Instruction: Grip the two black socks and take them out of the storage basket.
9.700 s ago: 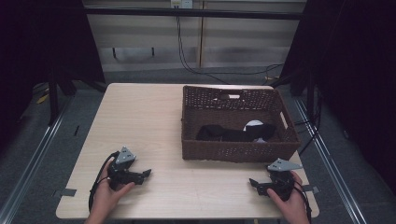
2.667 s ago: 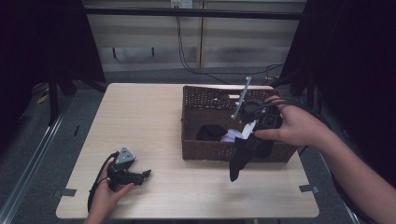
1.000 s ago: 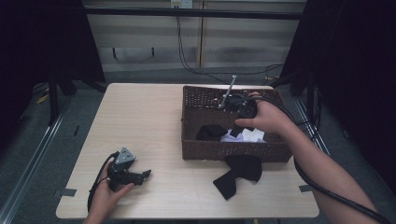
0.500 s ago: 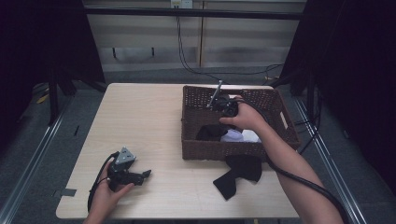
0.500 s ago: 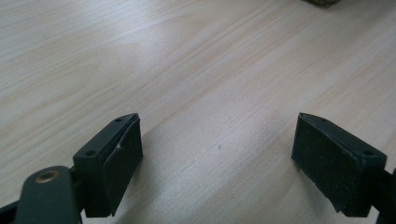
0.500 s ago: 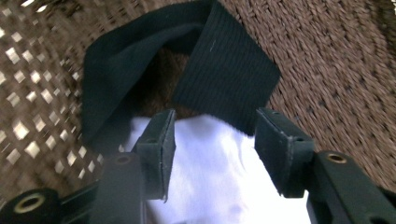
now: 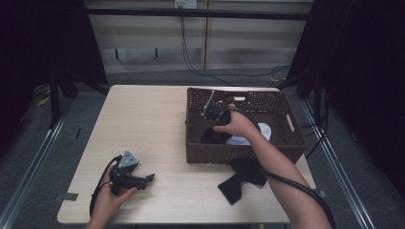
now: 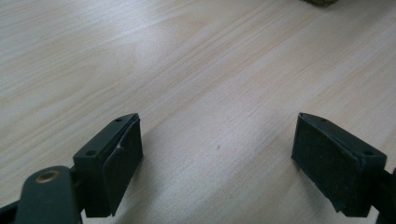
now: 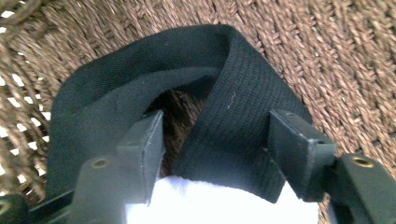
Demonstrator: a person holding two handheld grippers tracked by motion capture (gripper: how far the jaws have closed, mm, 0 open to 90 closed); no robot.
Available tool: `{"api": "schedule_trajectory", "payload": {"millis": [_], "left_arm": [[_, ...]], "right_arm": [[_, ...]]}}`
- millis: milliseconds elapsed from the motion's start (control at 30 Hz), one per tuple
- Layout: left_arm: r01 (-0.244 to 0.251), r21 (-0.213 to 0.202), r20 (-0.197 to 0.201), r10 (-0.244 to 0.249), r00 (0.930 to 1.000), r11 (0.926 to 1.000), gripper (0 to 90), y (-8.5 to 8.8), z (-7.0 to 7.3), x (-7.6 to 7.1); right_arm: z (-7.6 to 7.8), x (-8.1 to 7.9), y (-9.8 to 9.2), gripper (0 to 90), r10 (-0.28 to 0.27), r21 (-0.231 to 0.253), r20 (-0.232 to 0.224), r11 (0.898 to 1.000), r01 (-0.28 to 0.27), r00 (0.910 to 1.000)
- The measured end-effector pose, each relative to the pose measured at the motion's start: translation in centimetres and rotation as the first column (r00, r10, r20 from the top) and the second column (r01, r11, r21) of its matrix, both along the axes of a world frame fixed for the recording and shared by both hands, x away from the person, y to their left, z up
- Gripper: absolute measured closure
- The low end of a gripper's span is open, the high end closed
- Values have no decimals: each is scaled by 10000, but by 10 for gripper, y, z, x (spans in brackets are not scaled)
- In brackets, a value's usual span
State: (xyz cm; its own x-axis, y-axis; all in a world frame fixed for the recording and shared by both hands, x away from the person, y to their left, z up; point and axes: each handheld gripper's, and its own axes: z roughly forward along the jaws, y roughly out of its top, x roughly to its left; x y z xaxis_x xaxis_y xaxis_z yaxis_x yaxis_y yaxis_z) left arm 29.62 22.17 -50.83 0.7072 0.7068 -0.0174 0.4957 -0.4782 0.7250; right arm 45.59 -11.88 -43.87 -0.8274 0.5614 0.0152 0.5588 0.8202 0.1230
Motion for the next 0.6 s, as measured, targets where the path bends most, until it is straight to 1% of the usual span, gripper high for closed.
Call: {"api": "schedule_trajectory", "payload": {"millis": [100, 133, 200, 233, 267, 300, 333, 367, 400, 533, 600], "left_arm": [[2, -4, 3, -2, 10000, 10000, 157, 0, 0, 0], [8, 2, 4, -8, 10000, 10000, 157, 0, 0, 0], [2, -2, 11, -2, 10000, 10000, 157, 0, 0, 0], [0, -2, 11, 0, 10000, 10000, 157, 0, 0, 0], [3, 0, 10, -3, 10000, 10000, 157, 0, 0, 0], [3, 0, 10, -3, 10000, 10000, 157, 0, 0, 0], [1, -2, 11, -1, 10000, 10000, 157, 0, 0, 0], [1, -2, 10, -1, 10000, 10000, 157, 0, 0, 0], [3, -4, 4, -3, 10000, 10000, 157, 0, 0, 0], [4, -8, -7, -4, 10000, 10000, 157, 0, 0, 0], [17, 15, -30, -17, 10000, 10000, 157, 0, 0, 0]], "right_arm": [[-5, 0, 0, 473, -19, -86, -25, 10000, 19, 10000], [-7, 0, 0, 541, -7, -168, -74, 9999, 6, 10000], [-10, 0, -2, 705, 34, -324, -248, 9995, -42, 9997], [-11, 0, -4, 793, 64, -361, -410, 9993, -78, 9991], [-11, 0, -6, 828, 15, -294, -434, 9996, -28, 9991], [-10, -1, -8, 840, -121, -284, -412, 9995, 110, 9991], [-7, 0, -11, 847, -149, -157, -406, 9998, 143, 9991], [-4, -1, -13, 850, -243, -55, -545, 9997, 241, 9982], [-1, -1, -16, 852, -281, -31, -528, 9996, 280, 9982], [17, -4, -26, 856, -552, 155, -585, 9983, 562, 9968], [27, -5, -31, 857, -581, 300, -555, 9978, 598, 9968]]}}
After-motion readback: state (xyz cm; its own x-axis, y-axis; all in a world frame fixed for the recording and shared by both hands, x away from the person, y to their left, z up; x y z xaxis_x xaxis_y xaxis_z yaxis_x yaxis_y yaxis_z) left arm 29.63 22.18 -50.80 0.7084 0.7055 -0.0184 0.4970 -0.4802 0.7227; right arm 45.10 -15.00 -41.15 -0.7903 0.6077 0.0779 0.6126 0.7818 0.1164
